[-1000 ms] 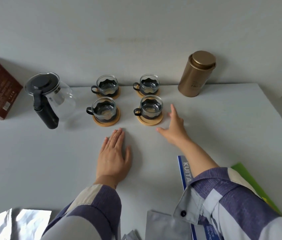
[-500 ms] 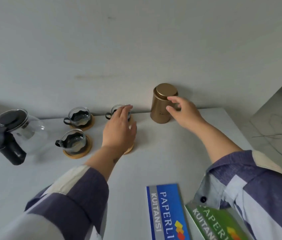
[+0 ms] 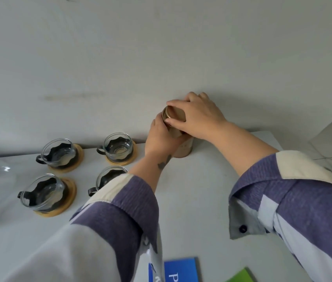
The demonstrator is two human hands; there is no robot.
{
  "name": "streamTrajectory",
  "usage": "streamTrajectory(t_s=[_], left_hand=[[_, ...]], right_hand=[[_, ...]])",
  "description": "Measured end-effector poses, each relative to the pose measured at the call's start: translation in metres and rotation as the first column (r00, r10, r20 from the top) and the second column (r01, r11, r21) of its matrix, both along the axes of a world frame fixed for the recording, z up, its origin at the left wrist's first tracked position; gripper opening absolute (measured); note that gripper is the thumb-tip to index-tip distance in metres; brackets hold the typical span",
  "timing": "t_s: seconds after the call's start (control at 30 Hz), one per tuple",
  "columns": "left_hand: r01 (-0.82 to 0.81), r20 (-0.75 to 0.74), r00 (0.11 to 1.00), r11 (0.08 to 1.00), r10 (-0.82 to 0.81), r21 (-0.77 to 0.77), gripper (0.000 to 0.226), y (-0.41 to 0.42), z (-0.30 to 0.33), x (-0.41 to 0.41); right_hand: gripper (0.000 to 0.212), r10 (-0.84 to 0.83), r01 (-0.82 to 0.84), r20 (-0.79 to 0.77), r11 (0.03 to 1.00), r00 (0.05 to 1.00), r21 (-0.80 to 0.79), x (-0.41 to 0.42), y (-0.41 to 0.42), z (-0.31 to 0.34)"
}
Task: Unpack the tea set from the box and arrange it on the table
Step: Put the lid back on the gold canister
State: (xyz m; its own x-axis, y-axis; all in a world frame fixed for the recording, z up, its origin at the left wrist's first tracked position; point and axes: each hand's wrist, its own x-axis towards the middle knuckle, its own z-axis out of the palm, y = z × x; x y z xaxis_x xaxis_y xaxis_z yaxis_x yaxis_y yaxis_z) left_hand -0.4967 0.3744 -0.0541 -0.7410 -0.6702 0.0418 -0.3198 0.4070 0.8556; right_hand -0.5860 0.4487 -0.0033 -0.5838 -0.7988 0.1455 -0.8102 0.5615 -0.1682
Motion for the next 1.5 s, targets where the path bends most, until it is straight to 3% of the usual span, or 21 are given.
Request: streamTrajectory(t_s=[0.27, 0.43, 0.53, 0.73, 0.83, 0.93, 1.03, 1.17, 1.3, 1.5], left_hand=[[0.049, 0.017, 0.999, 0.993, -0.047, -0.111, 0.087, -0.009, -0.009, -0.003], [0.052, 0.016, 0.999, 0.990, -0.050, -0.129, 0.084, -0.009, -0.012, -0.004], [0.054, 0.018, 0.998, 0.991, -0.053, -0.126, 0.084, -0.011, -0.013, -0.004], [0.045, -0.001, 0.999, 0.995, -0.046, -0.093, 0.084, -0.013, -0.016, -0.003], [0.049, 0.001, 0.999, 0.995, -0.049, -0.085, 0.083, -0.010, -0.014, -0.002], [0.051, 0.007, 0.999, 0.996, -0.051, -0.073, 0.084, -0.009, -0.011, -0.002], [0.047, 0.017, 0.999, 0.997, -0.046, -0.063, 0.085, -0.008, -0.010, -0.001], [0.051, 0.034, 0.998, 0.995, -0.049, -0.080, 0.087, -0.007, -0.010, -0.001], [0.047, 0.038, 0.998, 0.995, -0.044, -0.090, 0.088, -0.008, -0.010, -0.001], [0.085, 0.072, 0.994, 0.988, -0.076, -0.126, 0.088, -0.011, -0.009, 0.001]], right_hand=[[0.048, 0.098, -0.082, -0.099, 0.984, 0.990, 0.160, -0.002, -0.005, 0.003], [0.050, 0.135, -0.115, -0.047, 0.947, 0.990, 0.300, -0.004, -0.009, 0.018], [0.048, 0.152, -0.143, -0.003, 0.941, 0.988, 0.308, -0.002, -0.010, 0.025], [0.047, 0.108, -0.148, 0.289, 0.982, 0.951, 0.120, -0.024, -0.006, 0.036], [0.052, 0.087, -0.043, 0.399, 0.992, 0.913, -0.117, -0.019, 0.007, 0.034], [0.052, 0.048, 0.125, 0.472, 0.936, 0.880, -0.329, -0.007, 0.029, 0.033], [0.047, -0.049, 0.278, 0.500, 0.875, 0.865, -0.395, 0.013, 0.058, 0.014], [0.036, -0.091, 0.362, 0.528, 0.823, 0.844, -0.437, 0.044, 0.091, -0.036], [0.039, -0.152, 0.325, 0.458, 0.888, 0.876, -0.326, 0.069, 0.096, -0.092], [0.043, -0.208, 0.237, 0.123, 0.919, 0.970, -0.315, 0.091, 0.068, -0.132]])
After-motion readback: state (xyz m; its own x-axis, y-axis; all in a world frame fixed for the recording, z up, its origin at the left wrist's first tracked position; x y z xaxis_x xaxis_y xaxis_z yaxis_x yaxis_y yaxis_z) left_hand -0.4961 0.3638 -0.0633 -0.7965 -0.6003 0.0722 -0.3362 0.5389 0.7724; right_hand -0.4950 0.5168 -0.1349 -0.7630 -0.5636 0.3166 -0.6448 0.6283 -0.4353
